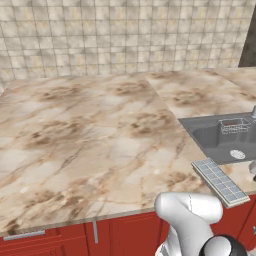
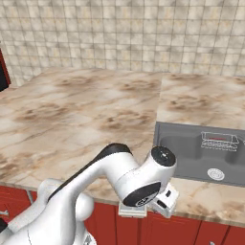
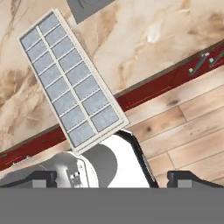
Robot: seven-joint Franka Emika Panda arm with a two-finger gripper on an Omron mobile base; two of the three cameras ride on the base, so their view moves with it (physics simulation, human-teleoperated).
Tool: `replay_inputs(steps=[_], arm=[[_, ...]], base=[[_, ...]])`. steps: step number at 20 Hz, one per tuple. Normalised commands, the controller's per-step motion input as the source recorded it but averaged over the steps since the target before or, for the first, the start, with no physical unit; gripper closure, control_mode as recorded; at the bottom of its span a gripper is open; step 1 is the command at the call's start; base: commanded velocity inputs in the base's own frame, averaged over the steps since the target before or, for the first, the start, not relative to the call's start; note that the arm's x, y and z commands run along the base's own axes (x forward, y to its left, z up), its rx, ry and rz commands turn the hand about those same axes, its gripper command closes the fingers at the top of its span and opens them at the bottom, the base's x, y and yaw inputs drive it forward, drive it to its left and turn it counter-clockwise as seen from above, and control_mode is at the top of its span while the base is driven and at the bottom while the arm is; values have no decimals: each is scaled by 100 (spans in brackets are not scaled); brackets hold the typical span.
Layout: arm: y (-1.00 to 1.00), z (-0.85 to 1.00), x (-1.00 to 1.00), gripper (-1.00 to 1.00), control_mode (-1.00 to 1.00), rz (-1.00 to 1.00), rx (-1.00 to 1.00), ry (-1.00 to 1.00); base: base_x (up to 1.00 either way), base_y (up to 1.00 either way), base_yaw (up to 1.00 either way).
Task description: The ice cube tray has been filled with water. Take the tray and place it in the freezer to make ice. Close the freezer door after placing the tray.
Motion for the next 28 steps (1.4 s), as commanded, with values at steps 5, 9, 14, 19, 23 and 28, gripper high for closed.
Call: replay_inputs(steps=[5, 9, 14, 19, 23, 28], arm=[[-10, -26, -41, -100, -100, 0, 30, -30], [0, -33, -25, -100, -100, 0, 27, -30], [0, -33, -3, -100, -100, 0, 22, -17], [5, -30, 0, -100, -100, 0, 22, -9], [10, -32, 2, -100, -100, 0, 27, -2], [15, -28, 18, -100, -100, 0, 29, 0]], base=[[0, 0, 0], [0, 0, 0], [0, 0, 0], [0, 0, 0], [0, 0, 0], [0, 0, 0]])
